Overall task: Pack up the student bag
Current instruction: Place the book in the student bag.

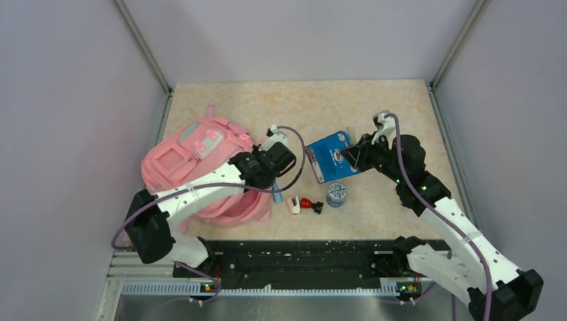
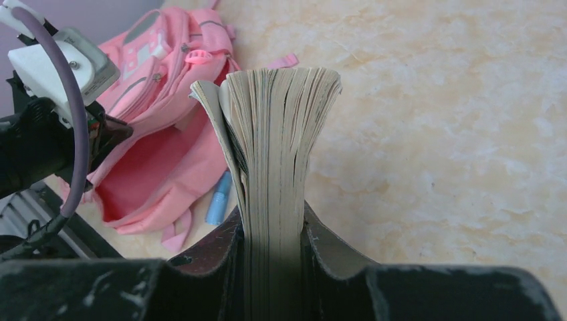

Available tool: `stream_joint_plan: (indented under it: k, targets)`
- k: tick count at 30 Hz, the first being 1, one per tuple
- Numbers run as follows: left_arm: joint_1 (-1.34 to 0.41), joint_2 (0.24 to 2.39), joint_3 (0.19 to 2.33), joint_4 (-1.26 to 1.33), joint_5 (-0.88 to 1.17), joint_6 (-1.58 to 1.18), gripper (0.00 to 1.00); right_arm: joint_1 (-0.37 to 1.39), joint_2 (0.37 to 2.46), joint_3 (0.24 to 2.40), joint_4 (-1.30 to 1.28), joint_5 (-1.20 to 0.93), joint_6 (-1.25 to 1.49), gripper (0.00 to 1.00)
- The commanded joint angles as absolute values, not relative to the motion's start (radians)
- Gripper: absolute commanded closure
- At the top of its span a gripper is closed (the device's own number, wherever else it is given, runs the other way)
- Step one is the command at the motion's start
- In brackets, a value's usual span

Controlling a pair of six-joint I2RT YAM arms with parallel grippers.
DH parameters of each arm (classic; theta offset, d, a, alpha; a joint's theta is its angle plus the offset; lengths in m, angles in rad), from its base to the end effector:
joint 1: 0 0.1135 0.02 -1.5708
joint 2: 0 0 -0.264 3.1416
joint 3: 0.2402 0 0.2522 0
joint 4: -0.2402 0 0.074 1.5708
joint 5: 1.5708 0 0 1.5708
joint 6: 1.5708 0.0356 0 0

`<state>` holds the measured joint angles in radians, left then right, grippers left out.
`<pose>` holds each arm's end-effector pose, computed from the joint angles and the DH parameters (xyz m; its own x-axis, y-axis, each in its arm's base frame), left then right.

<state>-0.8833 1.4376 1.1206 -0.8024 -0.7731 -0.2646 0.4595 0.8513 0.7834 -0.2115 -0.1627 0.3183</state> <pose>0.1968 -0.2005 0.2663 -0.6453 0.4909 -0.5854 0.1980 0.8475 0.4925 0.1761 0.0936 0.3252 -0.4154 0.1390 -0.8990 -0.4708 0.8127 0.3433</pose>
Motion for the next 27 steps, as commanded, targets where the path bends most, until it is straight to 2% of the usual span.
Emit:
stream_joint_plan:
  k: [1,7,11,16,27]
  targets:
    - [-0.858,1.352,1.225,-0.833,-0.871,-0.151,1.00,0.456,0.816,0.796,-0.034,-0.266,0.412,1.00]
    - [-0.824,1.225,1.227,-0.614,-0.889,0.043,1.00,0.476,0.855,0.688,0.183,-0.364,0.650,1.00]
    - [-0.811,1.145,1.151,-0.418,-0.812,0.116,1.00,0.571,0.895,0.614,0.337,-0.303,0.785,1.00]
    - [-0.789,1.083,1.085,-0.334,-0.726,0.117,1.00,0.696,0.981,0.564,0.549,-0.230,0.926,1.00]
    - [-0.781,0.970,0.978,-0.259,-0.617,0.057,1.00,0.812,1.376,0.670,0.894,-0.109,1.083,1.00]
